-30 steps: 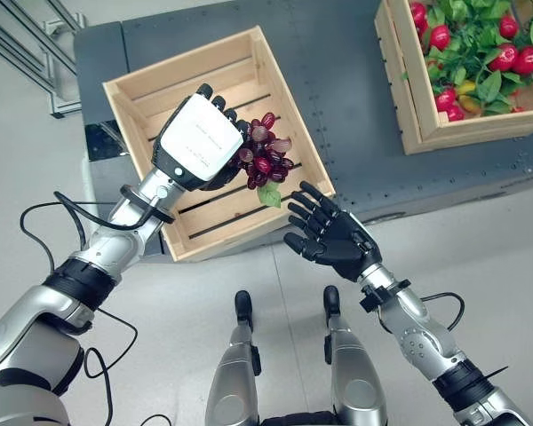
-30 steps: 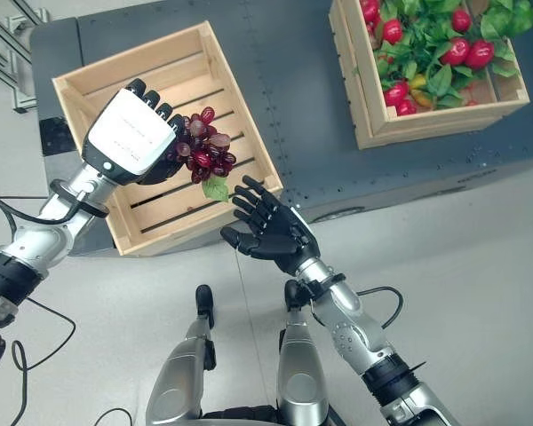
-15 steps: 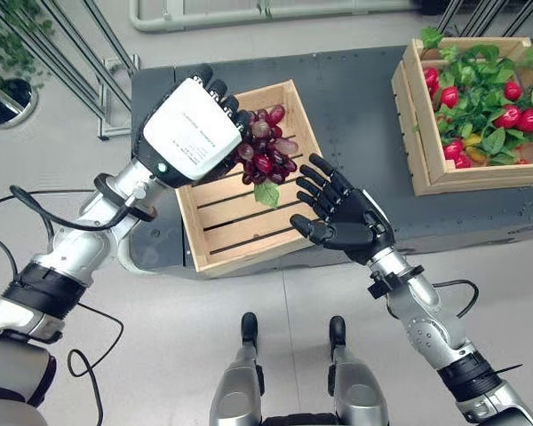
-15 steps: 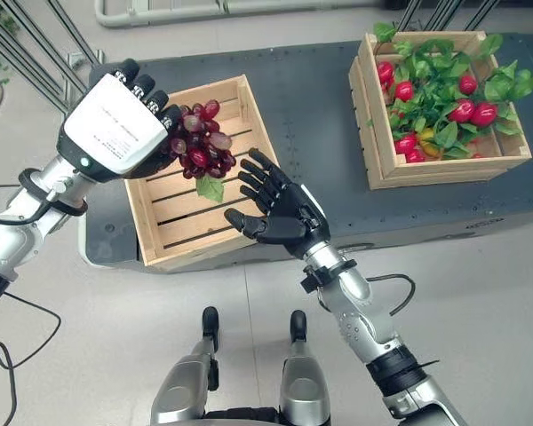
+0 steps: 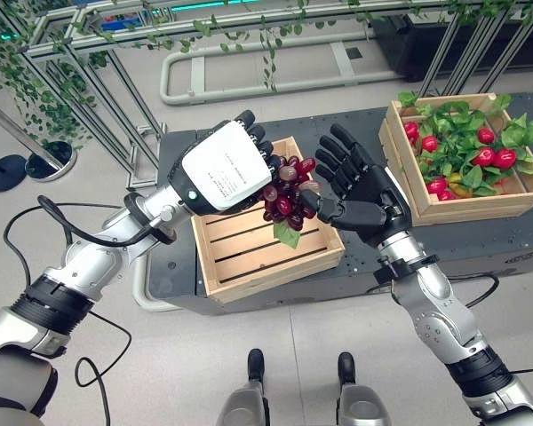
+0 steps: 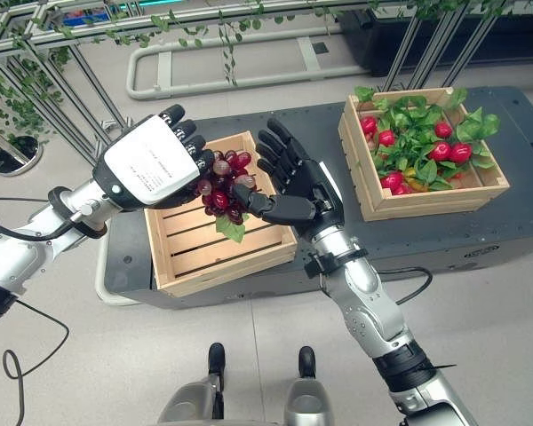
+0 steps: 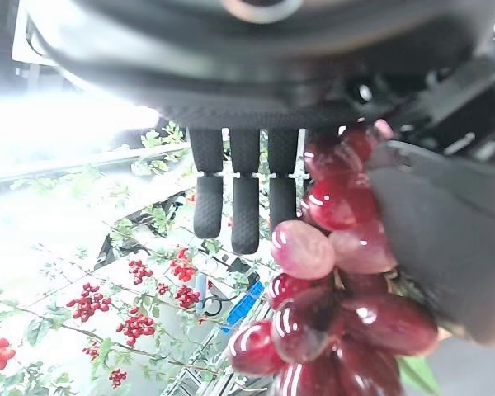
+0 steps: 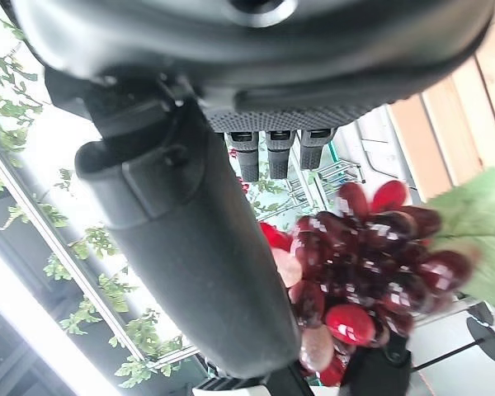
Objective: Pick up the fruits from the basket on one side to the basket on the other side
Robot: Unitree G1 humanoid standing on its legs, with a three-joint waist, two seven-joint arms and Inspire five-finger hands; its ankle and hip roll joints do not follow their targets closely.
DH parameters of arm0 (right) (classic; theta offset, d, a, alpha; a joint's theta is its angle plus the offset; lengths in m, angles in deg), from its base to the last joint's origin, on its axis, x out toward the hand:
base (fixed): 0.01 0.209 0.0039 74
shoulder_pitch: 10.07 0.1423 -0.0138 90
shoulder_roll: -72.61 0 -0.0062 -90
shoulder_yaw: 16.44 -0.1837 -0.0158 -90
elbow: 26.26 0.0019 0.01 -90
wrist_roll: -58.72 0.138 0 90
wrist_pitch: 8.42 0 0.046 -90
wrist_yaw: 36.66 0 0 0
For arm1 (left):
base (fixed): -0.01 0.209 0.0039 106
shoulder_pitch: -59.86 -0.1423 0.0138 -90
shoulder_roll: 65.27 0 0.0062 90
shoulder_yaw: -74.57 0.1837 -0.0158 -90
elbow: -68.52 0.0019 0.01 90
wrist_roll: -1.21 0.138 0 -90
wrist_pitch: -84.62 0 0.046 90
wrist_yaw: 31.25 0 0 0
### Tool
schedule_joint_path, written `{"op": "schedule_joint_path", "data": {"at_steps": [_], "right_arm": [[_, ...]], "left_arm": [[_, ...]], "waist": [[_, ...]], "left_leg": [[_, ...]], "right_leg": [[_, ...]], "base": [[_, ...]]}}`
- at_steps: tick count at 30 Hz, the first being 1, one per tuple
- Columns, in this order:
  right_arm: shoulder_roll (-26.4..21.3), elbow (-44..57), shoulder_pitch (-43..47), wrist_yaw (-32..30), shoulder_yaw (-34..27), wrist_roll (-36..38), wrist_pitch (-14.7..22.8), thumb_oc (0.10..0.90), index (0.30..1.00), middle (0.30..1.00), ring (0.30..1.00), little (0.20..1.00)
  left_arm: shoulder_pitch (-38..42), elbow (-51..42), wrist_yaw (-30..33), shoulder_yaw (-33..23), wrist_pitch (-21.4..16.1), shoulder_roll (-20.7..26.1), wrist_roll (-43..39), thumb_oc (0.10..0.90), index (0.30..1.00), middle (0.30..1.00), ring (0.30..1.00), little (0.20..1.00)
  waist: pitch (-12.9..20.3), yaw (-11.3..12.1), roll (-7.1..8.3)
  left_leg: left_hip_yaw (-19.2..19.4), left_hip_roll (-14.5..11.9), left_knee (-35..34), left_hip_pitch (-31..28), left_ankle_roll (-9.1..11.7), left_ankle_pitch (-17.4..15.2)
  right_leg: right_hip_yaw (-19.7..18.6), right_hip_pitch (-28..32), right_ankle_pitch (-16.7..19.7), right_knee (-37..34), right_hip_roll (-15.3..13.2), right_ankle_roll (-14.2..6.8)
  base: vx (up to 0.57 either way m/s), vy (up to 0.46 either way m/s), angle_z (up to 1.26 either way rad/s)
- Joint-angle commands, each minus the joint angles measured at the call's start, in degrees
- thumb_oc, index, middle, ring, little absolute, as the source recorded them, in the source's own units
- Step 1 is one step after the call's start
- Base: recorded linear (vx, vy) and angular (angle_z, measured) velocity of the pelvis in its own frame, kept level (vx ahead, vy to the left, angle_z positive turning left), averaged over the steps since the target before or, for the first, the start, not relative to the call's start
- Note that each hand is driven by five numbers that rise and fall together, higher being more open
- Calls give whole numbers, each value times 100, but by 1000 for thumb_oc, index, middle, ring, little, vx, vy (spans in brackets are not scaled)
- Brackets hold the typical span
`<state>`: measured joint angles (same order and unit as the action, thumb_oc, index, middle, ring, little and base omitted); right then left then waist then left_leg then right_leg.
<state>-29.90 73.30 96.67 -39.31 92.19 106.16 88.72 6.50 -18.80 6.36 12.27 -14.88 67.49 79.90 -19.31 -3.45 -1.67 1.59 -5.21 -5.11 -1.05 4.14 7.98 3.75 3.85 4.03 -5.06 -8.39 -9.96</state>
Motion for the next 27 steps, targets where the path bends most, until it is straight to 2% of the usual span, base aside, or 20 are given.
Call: {"op": "schedule_joint_path", "data": {"at_steps": [1,9,12,19,27], "right_arm": [[234,461,238,-76,239,-115,483,800,900,900,900,900],[421,352,247,327,617,251,-91,800,900,900,900,900],[402,237,226,475,716,303,-184,800,900,900,900,900],[404,158,144,572,787,464,-96,800,900,900,900,900],[317,98,-81,698,735,404,-67,800,900,900,900,900]], "left_arm": [[255,60,202,-363,265,-413,-372,400,300,300,300,300],[338,-222,85,-325,314,-513,-425,400,300,300,300,300],[357,-260,87,-344,354,-486,-452,400,300,300,300,300],[389,-389,73,-366,563,-390,-430,400,300,300,300,300],[453,-585,25,-484,627,-202,-535,400,300,300,300,300]], "waist": [[1416,126,54],[1594,143,55],[1635,143,61],[1733,144,70],[1816,108,68]], "left_leg": [[-21,140,11,-492,-117,-819],[-1,110,11,-548,-113,-852],[20,97,11,-562,-110,-855],[33,91,11,-558,-107,-864],[91,75,11,-574,-124,-874]], "right_leg": [[-76,-12,21,6,37,209],[-122,25,-3,6,25,195],[-127,29,-3,6,19,190],[-151,18,-4,6,4,168],[-195,10,7,6,-11,145]], "base": [[34,-3,1],[39,-4,0],[21,-4,0],[5,-1,0],[0,0,0]]}}
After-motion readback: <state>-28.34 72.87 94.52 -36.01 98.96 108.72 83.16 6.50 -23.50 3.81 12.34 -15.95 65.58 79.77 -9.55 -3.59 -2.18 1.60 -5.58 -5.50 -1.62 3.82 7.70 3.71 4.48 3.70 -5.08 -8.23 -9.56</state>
